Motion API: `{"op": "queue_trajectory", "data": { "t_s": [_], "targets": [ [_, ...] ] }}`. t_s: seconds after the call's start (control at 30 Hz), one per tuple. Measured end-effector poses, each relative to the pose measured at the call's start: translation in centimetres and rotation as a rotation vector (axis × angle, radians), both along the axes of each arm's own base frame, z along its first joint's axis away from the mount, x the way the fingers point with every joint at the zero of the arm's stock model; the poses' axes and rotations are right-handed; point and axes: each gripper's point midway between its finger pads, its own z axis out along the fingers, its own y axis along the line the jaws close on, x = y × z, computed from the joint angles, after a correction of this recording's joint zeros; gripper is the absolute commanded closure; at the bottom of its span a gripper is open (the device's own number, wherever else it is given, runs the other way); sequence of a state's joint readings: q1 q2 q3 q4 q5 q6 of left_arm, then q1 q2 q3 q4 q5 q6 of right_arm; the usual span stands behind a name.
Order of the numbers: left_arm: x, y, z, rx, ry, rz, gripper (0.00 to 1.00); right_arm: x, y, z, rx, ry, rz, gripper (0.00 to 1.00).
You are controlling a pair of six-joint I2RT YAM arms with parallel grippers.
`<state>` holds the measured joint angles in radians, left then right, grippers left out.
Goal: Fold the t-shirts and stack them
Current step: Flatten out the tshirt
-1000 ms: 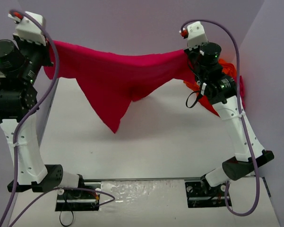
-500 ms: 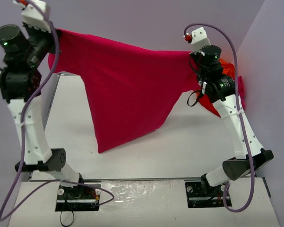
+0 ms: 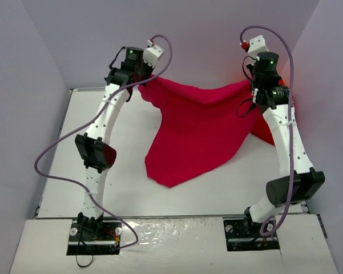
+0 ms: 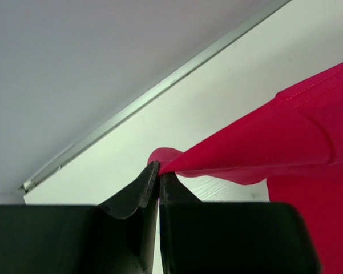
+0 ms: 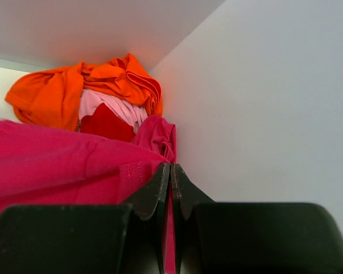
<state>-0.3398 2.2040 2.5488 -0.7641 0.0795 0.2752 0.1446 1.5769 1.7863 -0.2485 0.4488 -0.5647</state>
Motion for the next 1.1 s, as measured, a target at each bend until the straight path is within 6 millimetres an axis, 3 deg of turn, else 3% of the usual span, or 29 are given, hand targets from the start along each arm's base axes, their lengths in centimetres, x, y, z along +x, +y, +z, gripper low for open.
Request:
{"op": "queue_trajectory", "data": {
  "t_s": [0.1,0.23,0.3,0.43,0.5,0.6,0.67,0.7,0.73,0.77,0.8,0.87,0.93,0.97,1.03,1.1],
  "targets": [
    [-0.2,-2.9,1.9,-0.011,-0.062,-0.044,1.0,-1.1,0.6,1.8,0.039,-0.041,0.053,1.0],
    [-0.8,-3.7,7.2,-0.058,-0.198,-0.052,1.0,-2.8,2.6,5.5,0.114,-0.109,0.177,1.0],
    [-0.9,-2.7,9.6,-0.07,-0.257,-0.018,1.0,-3.9,4.5,6.9,0.159,-0.127,0.294,1.0],
    [-0.3,1.7,12.5,-0.073,-0.337,0.096,1.0,-6.8,10.4,6.2,0.264,-0.042,0.602,1.0],
    [0.4,4.6,12.4,-0.051,-0.352,0.18,1.0,-8.3,14.3,4.8,0.322,0.032,0.775,1.0],
    [1.8,8.7,10.3,-0.003,-0.329,0.29,1.0,-10.6,19.3,1.2,0.406,0.186,0.984,1.0],
    [2.6,11.1,7.8,0.042,-0.29,0.356,1.0,-12.1,21.9,-1.6,0.468,0.304,1.092,1.0],
    [2.9,12.2,6.5,0.067,-0.265,0.385,0.95,-12.9,23.1,-2.9,0.503,0.364,1.142,0.97],
    [3.1,13.2,5.2,0.09,-0.241,0.41,0.81,-13.6,24.1,-4.1,0.536,0.416,1.184,0.9],
    [3.2,14.0,4.0,0.111,-0.218,0.432,0.59,-14.3,24.9,-5.2,0.566,0.465,1.218,0.73],
    [3.3,14.9,3.0,0.13,-0.199,0.452,0.55,-15.0,25.6,-6.2,0.594,0.51,1.245,0.46],
    [3.3,16.2,1.8,0.159,-0.173,0.475,0.39,-16.4,27.0,-7.6,0.638,0.585,1.289,0.42],
    [3.2,17.5,1.3,0.177,-0.163,0.494,0.48,-17.9,28.3,-8.8,0.666,0.654,1.332,0.67],
    [3.1,18.1,1.2,0.183,-0.161,0.502,0.47,-18.8,29.0,-9.2,0.671,0.687,1.354,0.56],
    [2.3,19.8,1.3,0.189,-0.162,0.525,0.29,-20.5,30.5,-10.2,0.644,0.748,1.408,0.3],
    [1.1,21.6,1.8,0.202,-0.158,0.548,0.25,-22.5,32.1,-11.3,0.609,0.813,1.466,0.23]
  ]
}}
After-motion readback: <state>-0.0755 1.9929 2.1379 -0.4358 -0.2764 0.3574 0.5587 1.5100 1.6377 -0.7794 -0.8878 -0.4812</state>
